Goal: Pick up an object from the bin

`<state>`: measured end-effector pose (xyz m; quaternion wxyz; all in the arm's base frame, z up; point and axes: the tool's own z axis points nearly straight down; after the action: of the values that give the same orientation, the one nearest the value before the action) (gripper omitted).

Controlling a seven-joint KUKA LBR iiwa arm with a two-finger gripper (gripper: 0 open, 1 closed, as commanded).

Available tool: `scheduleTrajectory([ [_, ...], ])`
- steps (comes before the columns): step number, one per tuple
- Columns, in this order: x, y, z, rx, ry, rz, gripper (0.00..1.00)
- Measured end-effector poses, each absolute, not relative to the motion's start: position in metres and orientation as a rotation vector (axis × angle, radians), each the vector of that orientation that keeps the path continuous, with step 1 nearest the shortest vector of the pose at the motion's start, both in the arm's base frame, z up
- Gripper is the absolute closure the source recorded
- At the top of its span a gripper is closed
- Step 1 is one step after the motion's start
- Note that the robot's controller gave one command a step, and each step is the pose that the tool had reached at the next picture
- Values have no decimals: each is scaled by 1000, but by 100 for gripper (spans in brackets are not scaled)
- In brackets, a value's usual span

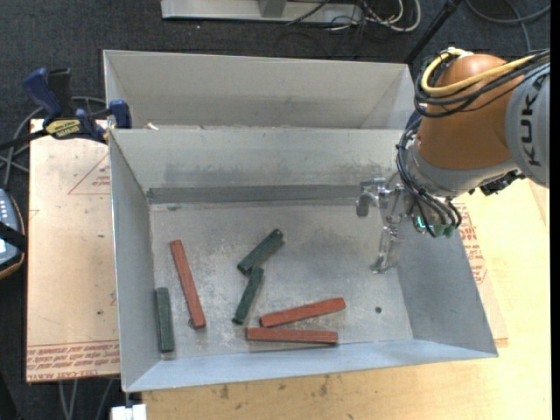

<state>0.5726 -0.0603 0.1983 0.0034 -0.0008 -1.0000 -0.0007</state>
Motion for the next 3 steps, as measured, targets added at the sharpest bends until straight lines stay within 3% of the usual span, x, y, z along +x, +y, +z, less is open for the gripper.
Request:
scheduleTrajectory([
  [1,502,-21,98,-269,-3120,-3,0],
  [2,483,-18,71,-189,-3144,-3,0],
  [3,483,-17,74,-184,-3140,-3,100],
])
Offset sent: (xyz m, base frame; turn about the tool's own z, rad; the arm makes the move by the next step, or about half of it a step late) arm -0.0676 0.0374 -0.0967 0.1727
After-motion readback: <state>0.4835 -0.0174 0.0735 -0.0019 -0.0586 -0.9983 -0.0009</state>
